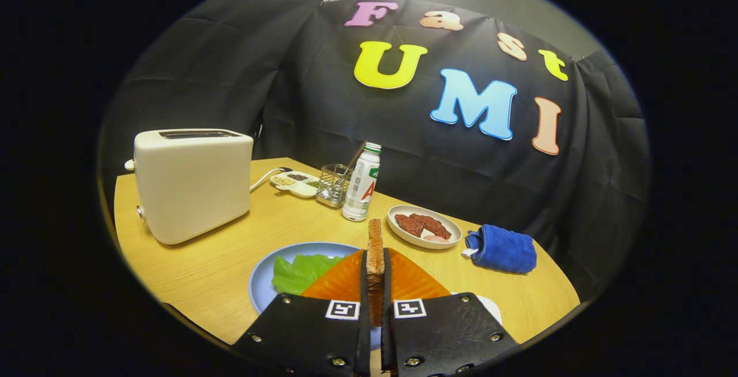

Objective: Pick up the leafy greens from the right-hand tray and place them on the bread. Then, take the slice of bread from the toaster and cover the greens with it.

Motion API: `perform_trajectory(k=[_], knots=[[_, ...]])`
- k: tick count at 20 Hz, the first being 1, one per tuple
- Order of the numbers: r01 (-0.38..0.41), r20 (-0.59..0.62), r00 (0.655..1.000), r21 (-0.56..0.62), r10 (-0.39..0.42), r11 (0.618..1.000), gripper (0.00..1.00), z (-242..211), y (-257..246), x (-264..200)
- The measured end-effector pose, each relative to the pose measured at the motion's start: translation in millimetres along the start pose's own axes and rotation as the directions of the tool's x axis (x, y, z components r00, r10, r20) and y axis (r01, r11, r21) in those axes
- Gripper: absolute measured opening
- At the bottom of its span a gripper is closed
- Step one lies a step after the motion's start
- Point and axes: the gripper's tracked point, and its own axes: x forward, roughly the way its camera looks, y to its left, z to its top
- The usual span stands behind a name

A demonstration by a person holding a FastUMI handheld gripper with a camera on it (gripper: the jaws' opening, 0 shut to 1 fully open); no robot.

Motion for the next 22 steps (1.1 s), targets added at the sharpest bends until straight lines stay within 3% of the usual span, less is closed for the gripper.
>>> perform_trajectory(k=[14,22], knots=[[-0.152,-0.124,0.980,0.054,0.158,0.987,0.08,-36.2,51.0,7.9],[-0.162,-0.156,0.972,0.081,0.173,0.983,0.08,-46.2,58.9,9.9]])
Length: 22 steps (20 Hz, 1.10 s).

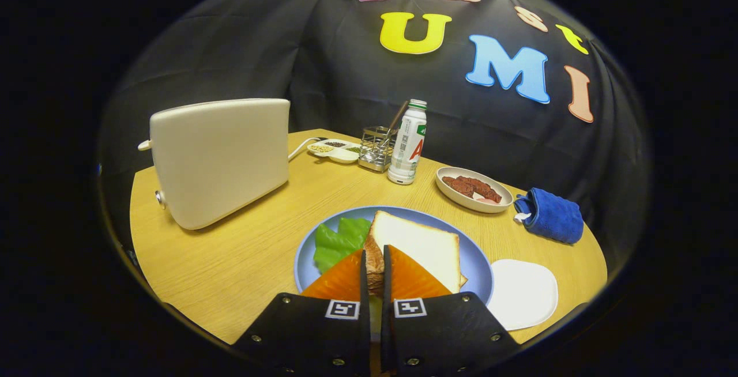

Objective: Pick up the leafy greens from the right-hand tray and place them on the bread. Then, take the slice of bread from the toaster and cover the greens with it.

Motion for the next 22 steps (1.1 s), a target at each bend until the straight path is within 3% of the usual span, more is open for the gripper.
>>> perform_trajectory(k=[7,10,12,13,14,16,18,22], knots=[[-0.019,0.026,1.000,0.069,0.017,0.997,0.09,2.2,0.2,-1.8],[-0.058,0.008,0.998,0.102,0.058,0.993,0.23,-0.1,9.3,-0.5],[-0.070,-0.005,0.997,0.147,0.071,0.987,0.44,-3.7,7.8,-0.1],[-0.103,0.013,0.995,0.167,0.103,0.981,0.44,0.8,14.0,0.2],[-0.123,0.026,0.992,0.159,0.120,0.980,0.61,3.0,18.0,-0.4],[-0.124,0.040,0.992,0.116,0.120,0.985,0.82,5.6,21.7,-3.7],[-0.127,0.035,0.992,0.111,0.124,0.986,0.94,4.5,26.3,-4.1],[-0.130,0.036,0.991,0.132,0.127,0.983,0.96,4.6,25.8,-4.3]])
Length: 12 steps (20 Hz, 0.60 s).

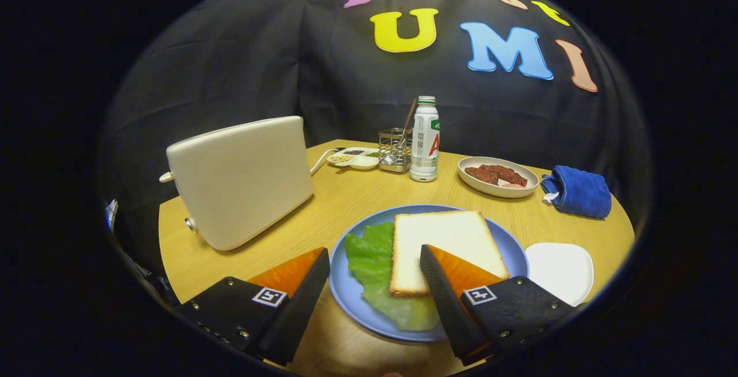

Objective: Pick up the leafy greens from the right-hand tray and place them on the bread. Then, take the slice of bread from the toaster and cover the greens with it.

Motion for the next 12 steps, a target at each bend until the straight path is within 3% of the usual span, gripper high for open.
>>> perform_trajectory(k=[9,12], knots=[[0.012,0.010,1.000,-0.010,-0.012,1.000,0.96,0.5,-0.6,-0.6],[0.030,0.074,0.997,0.010,-0.031,0.999,0.96,10.5,-4.0,-7.8]])
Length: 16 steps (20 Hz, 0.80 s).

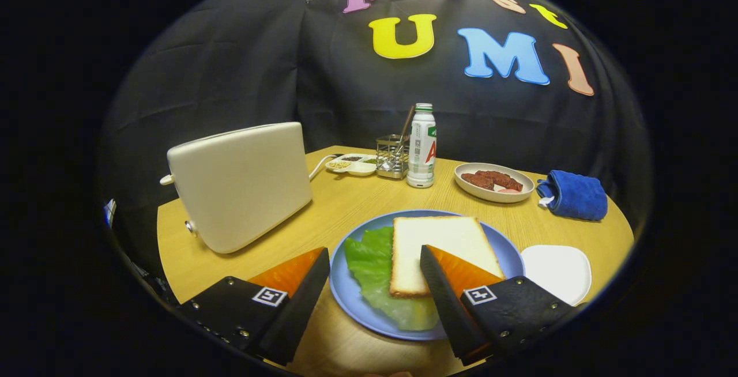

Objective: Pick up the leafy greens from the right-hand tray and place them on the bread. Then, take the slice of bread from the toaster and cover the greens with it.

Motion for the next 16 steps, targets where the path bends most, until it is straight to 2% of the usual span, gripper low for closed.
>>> perform_trajectory(k=[3,9,16], knots=[[0.015,0.119,0.993,-0.023,-0.013,1.000,0.96,15.2,2.2,-11.1],[0.054,0.198,0.980,-0.117,-0.030,0.992,0.95,36.6,-2.8,-26.2],[0.109,0.377,0.925,-0.124,-0.054,0.986,0.95,96.4,-31.2,-66.1]])
